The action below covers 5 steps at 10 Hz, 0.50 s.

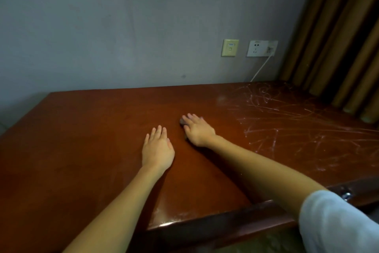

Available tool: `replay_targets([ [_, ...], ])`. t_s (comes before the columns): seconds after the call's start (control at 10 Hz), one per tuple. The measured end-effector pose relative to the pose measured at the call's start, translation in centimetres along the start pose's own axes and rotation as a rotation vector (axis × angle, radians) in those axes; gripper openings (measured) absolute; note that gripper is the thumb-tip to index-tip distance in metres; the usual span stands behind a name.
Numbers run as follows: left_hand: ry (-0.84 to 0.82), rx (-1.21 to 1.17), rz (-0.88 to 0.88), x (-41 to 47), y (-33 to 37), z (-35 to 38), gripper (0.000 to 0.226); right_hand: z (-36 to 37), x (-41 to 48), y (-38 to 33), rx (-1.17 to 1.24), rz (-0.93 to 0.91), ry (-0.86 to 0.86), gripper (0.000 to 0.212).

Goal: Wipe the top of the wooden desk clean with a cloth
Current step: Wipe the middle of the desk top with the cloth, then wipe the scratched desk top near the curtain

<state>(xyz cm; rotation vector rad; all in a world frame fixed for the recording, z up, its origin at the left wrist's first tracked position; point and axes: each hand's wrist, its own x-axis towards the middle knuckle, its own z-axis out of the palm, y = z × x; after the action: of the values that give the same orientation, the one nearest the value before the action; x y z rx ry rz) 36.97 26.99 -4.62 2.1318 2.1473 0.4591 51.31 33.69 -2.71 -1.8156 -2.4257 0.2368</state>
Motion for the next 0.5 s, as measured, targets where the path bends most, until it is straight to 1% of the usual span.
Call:
replay_targets([
  [0.1,-0.011,-0.011,0.013,-0.2,-0.2,-0.1,0.051,-1.0,-0.6,3.9,-0.005,0.086,0.009,0.052],
  [0.2,-0.017,-0.007,0.017,-0.1,-0.3,-0.1,0.051,-1.3,-4.0,7.5,0.011,0.157,0.037,0.052],
  [0.3,-0.028,0.001,0.014,-0.1,-0.3,-0.2,0.051,-0.8,-8.6,8.8,0.015,0.168,0.065,0.053],
  [0.4,-0.034,0.014,0.012,-0.2,-0.1,-0.3,0.051,-0.2,-12.4,7.3,0.014,0.159,0.069,0.053],
  [0.5,-0.036,0.027,0.0,-0.6,0.1,-0.3,0.051,0.4,-14.7,3.8,0.004,0.101,0.079,0.054],
])
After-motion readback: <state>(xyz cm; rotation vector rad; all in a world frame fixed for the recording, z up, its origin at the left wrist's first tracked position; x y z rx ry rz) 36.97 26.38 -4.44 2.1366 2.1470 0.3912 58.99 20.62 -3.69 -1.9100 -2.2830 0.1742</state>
